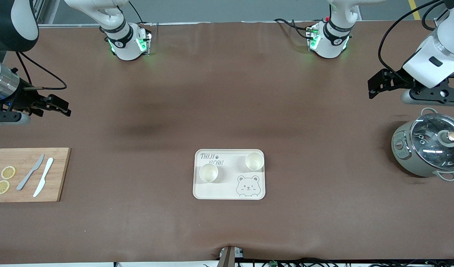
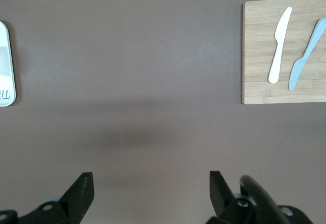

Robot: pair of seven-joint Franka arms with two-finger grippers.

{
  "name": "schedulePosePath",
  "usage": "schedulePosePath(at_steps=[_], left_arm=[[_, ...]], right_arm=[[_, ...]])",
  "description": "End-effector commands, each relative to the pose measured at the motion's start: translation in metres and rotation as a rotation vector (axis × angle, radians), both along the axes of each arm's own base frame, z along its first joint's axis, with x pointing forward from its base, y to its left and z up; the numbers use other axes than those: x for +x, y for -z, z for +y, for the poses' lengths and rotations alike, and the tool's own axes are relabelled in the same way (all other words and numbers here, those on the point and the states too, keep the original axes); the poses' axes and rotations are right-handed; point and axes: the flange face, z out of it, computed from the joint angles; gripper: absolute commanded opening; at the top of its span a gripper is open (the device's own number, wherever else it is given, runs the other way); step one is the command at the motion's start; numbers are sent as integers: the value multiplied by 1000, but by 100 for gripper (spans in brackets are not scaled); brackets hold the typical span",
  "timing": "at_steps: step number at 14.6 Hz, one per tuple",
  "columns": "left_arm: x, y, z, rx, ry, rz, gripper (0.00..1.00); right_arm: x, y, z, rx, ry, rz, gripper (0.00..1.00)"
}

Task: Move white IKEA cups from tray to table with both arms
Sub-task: 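Move the left gripper over the white cup on the tray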

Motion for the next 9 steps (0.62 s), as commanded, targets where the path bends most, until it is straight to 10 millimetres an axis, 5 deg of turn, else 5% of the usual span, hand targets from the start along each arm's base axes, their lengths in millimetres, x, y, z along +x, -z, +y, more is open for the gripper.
schedulePosePath(at_steps=[1, 4, 9], left_arm=[[2, -3, 1, -22, 17, -16, 100], [11, 14, -20, -34, 37, -8, 100], [-22, 40, -110, -21, -49, 84, 100]], right_arm=[[-8, -6, 4, -9, -19, -14, 100], [-6, -7, 6, -8, -23, -22, 100], [0, -5, 9, -10, -27, -37, 100]])
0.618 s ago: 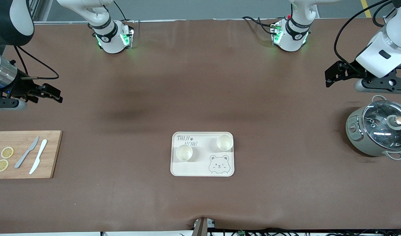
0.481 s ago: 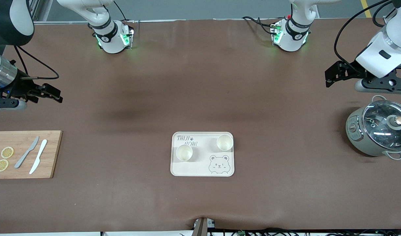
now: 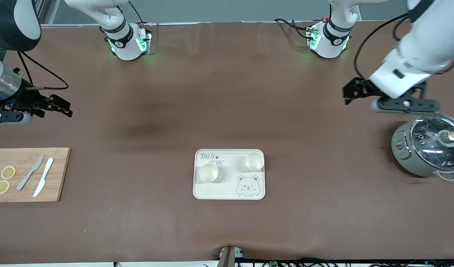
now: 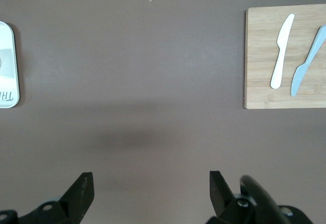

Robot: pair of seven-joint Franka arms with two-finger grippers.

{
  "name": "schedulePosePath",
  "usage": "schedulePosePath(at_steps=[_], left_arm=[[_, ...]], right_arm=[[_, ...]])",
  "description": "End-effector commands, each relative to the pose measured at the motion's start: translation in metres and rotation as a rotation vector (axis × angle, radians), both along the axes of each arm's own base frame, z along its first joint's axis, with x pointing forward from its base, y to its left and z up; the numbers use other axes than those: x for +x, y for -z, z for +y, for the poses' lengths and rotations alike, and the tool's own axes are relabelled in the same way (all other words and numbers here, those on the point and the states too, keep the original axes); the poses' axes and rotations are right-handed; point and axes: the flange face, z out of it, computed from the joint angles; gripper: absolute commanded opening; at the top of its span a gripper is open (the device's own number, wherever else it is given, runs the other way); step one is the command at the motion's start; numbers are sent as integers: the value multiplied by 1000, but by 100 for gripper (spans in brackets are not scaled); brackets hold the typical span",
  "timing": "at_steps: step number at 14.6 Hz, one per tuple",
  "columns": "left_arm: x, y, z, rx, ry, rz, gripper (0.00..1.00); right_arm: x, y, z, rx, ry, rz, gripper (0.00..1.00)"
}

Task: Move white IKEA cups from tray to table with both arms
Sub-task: 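Move the left gripper over the white cup on the tray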

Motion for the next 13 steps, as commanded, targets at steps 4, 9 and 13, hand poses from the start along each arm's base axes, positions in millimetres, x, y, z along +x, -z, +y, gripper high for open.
schedulePosePath(at_steps=[4, 9, 13], left_arm=[[-73, 29, -105, -5, -32, 145, 100], [-67, 87, -146, -120, -98, 120, 100], [-59, 165, -149, -152, -90, 3, 100]], right_arm=[[-2, -5, 12, -9, -32, -21, 100], [-3, -4, 12, -7, -32, -12, 100], [-3, -5, 10, -7, -37, -16, 100]])
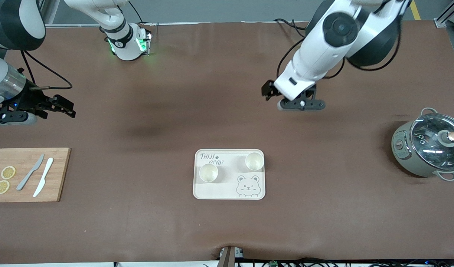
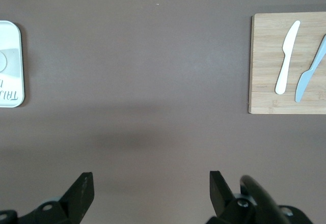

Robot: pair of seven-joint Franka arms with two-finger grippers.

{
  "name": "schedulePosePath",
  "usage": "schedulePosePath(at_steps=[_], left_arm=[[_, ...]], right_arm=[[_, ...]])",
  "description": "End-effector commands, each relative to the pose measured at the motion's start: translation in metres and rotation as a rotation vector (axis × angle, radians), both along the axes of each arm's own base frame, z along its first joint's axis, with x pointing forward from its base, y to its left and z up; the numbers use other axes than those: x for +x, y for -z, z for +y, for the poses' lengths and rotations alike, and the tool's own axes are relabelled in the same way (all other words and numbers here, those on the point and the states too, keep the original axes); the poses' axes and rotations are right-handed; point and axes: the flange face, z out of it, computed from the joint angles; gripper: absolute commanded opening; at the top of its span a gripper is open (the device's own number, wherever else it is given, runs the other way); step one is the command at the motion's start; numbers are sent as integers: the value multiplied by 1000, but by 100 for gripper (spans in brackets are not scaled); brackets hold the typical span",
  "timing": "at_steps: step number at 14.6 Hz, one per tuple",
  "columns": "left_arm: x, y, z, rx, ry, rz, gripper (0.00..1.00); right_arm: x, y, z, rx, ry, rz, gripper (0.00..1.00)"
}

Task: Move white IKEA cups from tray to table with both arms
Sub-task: 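Move the left gripper over the white cup on the tray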

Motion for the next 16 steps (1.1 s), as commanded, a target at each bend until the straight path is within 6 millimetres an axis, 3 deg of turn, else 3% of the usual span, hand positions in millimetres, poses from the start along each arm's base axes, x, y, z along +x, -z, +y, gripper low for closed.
schedulePosePath(at_steps=[1, 4, 9, 12, 16], left_arm=[[3, 48, 3, 21, 17, -64, 100], [19, 103, -1, 50, 54, -76, 100], [36, 156, -8, 15, 76, -134, 100], [47, 171, -10, 19, 89, -177, 100], [69, 175, -12, 10, 93, -195, 100]], right_arm=[[-5, -4, -2, -8, -13, -9, 100], [-4, -4, -2, -7, -11, -5, 100], [-5, -5, -1, -6, -14, -7, 100], [-4, -5, 0, -6, -16, -9, 100], [-3, -4, -4, -7, -9, -12, 100]])
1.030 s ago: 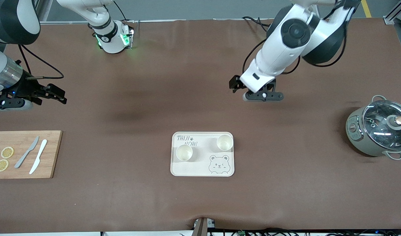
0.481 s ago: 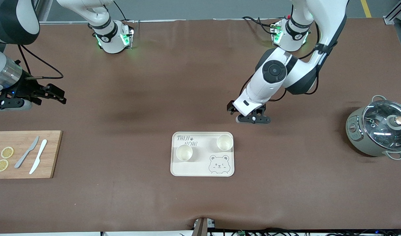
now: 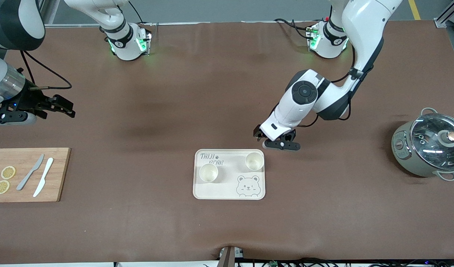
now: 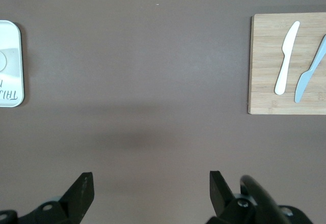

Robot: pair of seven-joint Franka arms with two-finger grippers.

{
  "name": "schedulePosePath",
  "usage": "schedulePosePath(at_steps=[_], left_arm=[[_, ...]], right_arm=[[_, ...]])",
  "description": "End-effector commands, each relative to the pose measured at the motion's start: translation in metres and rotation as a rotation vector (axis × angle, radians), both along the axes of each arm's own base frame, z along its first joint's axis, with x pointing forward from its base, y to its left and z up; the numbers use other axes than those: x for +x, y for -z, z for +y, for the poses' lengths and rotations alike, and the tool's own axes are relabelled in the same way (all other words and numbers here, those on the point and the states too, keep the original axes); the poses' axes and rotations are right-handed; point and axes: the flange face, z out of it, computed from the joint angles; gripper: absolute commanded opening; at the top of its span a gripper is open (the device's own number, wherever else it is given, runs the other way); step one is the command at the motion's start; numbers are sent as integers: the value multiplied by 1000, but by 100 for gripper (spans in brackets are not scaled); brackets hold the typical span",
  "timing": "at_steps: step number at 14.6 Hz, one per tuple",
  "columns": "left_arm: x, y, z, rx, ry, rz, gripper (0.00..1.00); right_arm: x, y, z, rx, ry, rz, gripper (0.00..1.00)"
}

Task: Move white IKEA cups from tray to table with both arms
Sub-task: 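Lower the left gripper and close it on the cup rim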

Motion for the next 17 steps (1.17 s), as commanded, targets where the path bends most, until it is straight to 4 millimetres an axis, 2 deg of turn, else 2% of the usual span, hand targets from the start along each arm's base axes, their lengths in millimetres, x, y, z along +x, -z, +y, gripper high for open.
schedulePosePath(at_steps=[1, 5, 10, 12, 13, 17], left_arm=[[19, -1, -4, 6, 7, -33, 100], [34, 11, -5, 19, 27, -52, 100], [40, 21, -11, 27, 46, -60, 100], [42, 29, -14, 45, 64, -68, 100], [41, 40, -16, 63, 77, -68, 100], [50, 60, -13, 101, 81, -71, 100]], right_arm=[[-3, -3, -2, -8, -9, -11, 100], [-3, -4, -2, -7, -6, -11, 100], [-4, -3, -5, -7, -3, -8, 100], [-4, -3, -5, -7, -3, -8, 100], [-4, -3, -5, -7, -3, -8, 100], [-4, -4, -5, -7, -6, -8, 100]])
